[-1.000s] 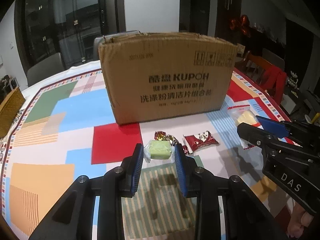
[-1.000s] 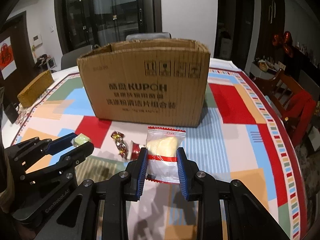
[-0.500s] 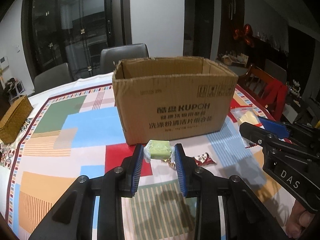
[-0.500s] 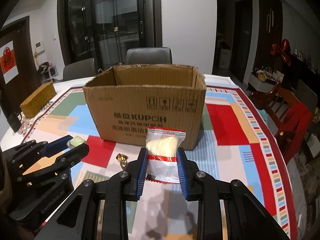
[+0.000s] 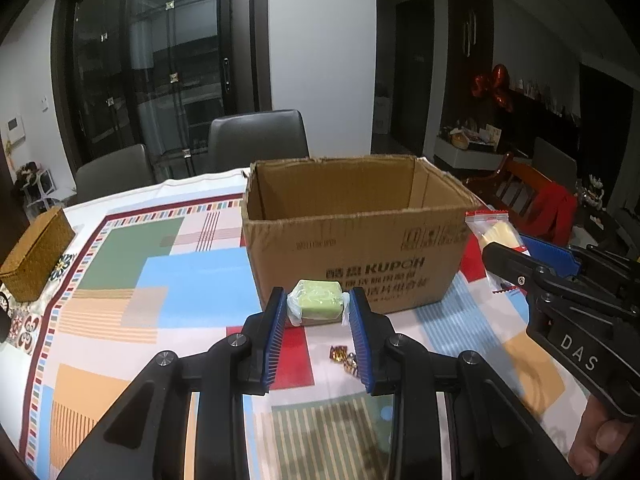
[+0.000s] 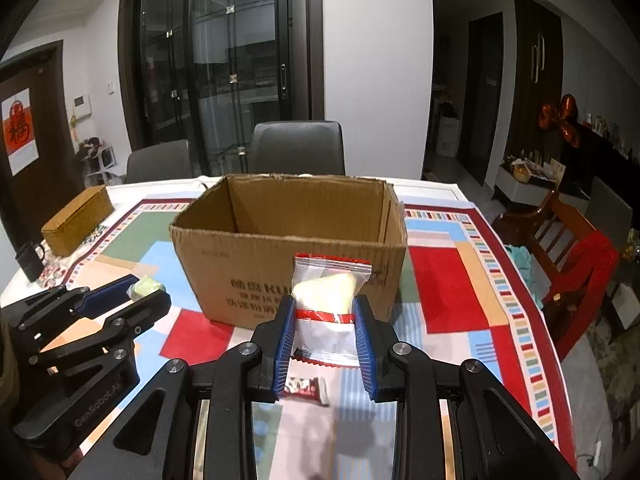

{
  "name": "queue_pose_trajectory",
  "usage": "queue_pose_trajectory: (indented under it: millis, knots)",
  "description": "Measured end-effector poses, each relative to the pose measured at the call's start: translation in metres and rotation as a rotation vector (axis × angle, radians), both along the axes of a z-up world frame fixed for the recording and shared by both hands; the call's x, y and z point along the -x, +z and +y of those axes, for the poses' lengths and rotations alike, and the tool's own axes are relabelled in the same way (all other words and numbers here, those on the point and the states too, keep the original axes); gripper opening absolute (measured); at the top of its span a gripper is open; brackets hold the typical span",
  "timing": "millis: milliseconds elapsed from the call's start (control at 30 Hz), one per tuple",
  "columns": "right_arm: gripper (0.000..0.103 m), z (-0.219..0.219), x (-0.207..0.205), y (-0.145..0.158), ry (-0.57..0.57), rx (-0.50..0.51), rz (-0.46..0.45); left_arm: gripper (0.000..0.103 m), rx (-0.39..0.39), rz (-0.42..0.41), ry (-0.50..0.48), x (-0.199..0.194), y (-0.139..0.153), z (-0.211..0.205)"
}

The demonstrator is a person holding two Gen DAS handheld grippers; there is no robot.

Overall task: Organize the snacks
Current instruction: 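Lift and carry the green candy and white-red packet over the box with both tools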

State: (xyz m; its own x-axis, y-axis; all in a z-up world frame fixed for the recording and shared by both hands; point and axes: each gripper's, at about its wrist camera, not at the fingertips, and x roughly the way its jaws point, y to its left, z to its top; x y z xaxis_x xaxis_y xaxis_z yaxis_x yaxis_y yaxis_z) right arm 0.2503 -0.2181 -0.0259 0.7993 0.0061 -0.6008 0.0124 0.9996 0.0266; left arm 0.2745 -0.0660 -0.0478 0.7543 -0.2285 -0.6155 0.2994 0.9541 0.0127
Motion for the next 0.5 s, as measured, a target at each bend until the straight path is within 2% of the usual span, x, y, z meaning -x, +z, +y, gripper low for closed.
queue_pose_trajectory:
  millis: [500]
  knots:
    - [0.03, -0.006, -0.018, 0.016, -0.011, 0.003, -0.029, 0.032, 0.01, -0.028, -0.003, -0.025, 0.017, -0.004]
